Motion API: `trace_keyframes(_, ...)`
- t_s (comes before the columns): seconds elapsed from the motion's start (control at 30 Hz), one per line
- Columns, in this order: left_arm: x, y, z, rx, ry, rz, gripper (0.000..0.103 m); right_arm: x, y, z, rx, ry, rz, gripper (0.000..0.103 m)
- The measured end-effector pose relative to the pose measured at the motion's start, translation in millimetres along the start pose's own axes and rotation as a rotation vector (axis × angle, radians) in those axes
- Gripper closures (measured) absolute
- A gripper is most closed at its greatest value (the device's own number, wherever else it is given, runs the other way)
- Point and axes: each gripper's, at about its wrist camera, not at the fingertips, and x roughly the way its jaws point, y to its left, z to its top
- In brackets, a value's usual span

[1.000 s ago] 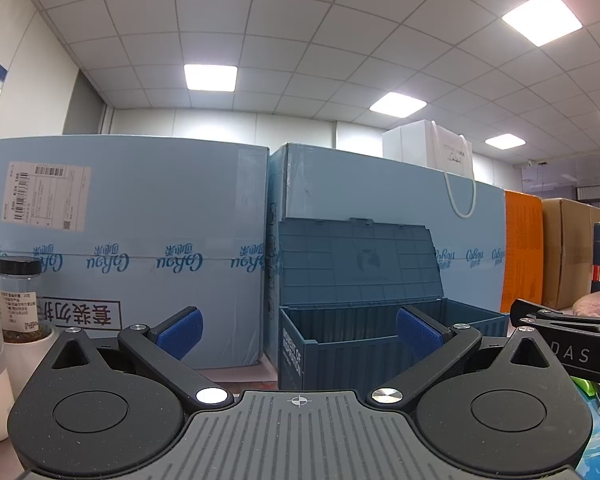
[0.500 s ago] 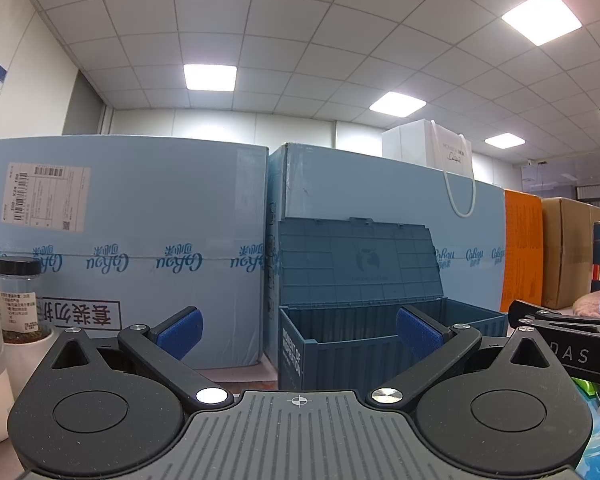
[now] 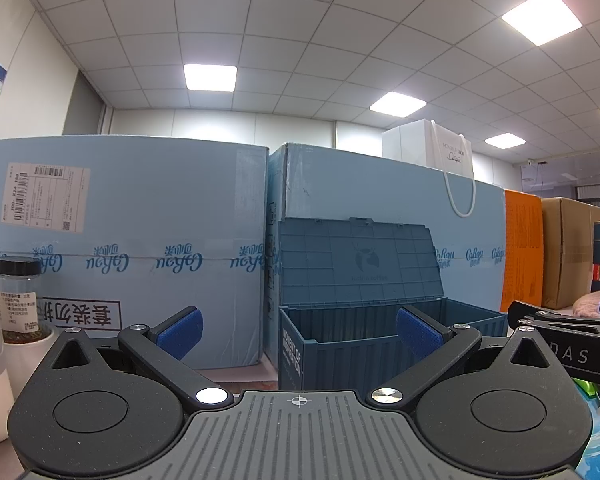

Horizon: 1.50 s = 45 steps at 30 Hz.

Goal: Organize rigid objects

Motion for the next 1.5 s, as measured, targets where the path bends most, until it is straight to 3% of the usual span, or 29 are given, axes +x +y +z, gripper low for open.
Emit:
trace_keyframes(1.03, -0.9, 0.6, -0.3, 0.000, 0.000, -0.003, 0.000, 1.1, -0.3, 0.5, 0.001, 0.004, 0.005, 0.000)
trace_keyframes(1.5, -1.5, -0.8, 0.3, 0.004, 0.004, 0.032, 0.000, 3.0, -1.5, 0.3, 0.008, 0.019, 0.013, 0.000)
